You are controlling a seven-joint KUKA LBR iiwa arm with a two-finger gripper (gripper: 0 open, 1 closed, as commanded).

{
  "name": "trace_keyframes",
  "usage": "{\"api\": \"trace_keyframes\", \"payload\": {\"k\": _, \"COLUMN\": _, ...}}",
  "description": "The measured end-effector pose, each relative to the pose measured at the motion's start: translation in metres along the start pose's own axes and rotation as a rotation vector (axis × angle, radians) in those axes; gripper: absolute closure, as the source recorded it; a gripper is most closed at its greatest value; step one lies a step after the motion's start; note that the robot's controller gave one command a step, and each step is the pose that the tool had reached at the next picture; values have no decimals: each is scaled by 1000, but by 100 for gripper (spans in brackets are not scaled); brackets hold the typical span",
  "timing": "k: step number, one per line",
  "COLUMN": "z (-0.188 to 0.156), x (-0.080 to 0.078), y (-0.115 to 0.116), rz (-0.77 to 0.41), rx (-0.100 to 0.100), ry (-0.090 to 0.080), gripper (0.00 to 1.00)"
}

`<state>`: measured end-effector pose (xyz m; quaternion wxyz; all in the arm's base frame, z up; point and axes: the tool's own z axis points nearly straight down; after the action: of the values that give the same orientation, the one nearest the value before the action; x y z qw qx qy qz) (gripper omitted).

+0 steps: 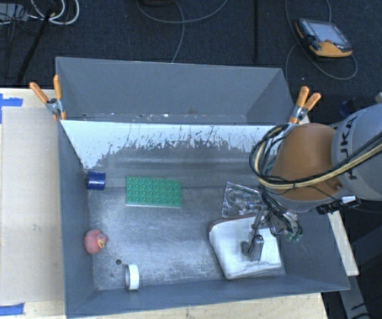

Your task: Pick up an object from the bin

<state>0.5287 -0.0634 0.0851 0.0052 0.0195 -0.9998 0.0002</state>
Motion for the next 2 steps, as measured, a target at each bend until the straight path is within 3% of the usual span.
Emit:
{"api": "trace_keyframes", "payload": {"k": 1, "z": -7, "x": -8, "y": 3, "rz": -6, "rx": 1, "ry": -23, "gripper": 100}}
{"api": "trace_keyframes", "payload": {"k": 2, "z": -105, "x": -11, "y": 4, "rz": -1, "rx": 1, "ry": -19, "gripper": 100}}
